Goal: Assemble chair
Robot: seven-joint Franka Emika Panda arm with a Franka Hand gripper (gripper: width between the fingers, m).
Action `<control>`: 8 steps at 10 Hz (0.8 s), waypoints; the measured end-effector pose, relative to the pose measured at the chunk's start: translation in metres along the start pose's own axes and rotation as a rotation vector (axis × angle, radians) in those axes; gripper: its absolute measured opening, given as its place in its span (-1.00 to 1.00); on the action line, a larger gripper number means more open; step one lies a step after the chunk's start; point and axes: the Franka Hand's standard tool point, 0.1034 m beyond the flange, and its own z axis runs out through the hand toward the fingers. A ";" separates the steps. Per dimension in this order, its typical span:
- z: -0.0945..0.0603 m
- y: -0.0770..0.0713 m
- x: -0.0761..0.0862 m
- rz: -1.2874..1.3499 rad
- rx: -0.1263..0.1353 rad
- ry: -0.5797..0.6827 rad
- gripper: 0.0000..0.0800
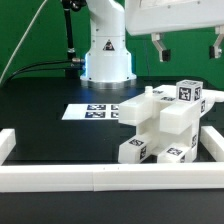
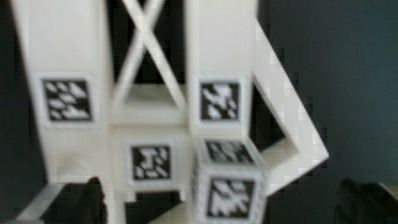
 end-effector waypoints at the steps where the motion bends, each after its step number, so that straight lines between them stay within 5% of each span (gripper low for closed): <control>1: -0.005 -0.002 -0.015 -0.075 -0.030 0.026 0.62; 5: -0.005 -0.004 -0.016 -0.076 -0.019 0.042 0.62; 8: 0.000 -0.008 -0.057 -0.195 -0.069 0.059 0.62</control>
Offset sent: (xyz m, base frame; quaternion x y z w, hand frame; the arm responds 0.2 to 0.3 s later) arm 0.0000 0.0000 0.0000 0.0000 0.0000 0.0000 1.0000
